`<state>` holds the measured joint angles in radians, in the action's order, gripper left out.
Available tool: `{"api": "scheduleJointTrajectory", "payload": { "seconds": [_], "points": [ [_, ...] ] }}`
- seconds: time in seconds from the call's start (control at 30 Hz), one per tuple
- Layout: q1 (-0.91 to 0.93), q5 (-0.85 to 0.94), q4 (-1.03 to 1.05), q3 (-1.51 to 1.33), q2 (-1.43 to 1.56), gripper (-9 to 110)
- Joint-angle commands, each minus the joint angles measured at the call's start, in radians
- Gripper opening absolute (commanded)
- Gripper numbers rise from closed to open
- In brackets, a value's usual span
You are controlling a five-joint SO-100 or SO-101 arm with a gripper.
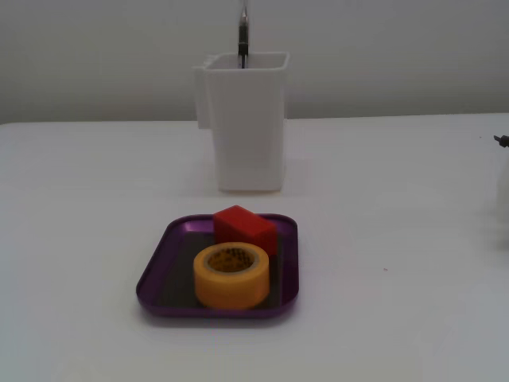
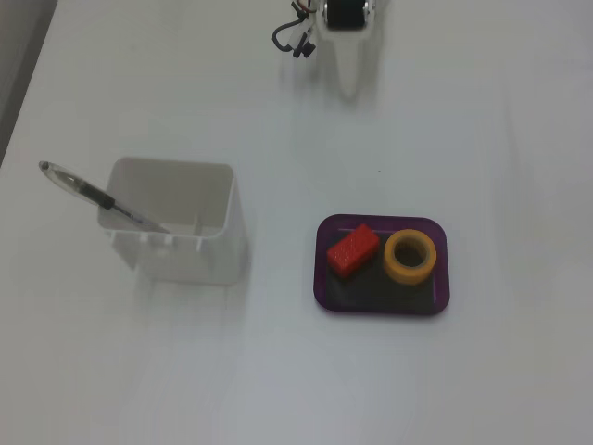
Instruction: Remove the cube from the box.
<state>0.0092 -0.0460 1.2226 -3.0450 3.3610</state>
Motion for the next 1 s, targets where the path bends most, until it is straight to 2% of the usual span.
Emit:
{"api": "scheduleJointTrajectory", "payload": {
  "seconds": [0.0,0.4,0.53,0.77,0.97],
  "points": [
    [-0.008,0.006,-0.021,-0.005,0.061,0],
    [-0.008,0.006,-0.023,-0.006,0.061,0],
    [-0.006,0.008,-0.095,0.014,0.061,-1],
    [0.051,0.015,-0.163,0.238,0.043,0],
    [0.078,0.334,-0.15,0.411,-0.161,0]
  ]
}}
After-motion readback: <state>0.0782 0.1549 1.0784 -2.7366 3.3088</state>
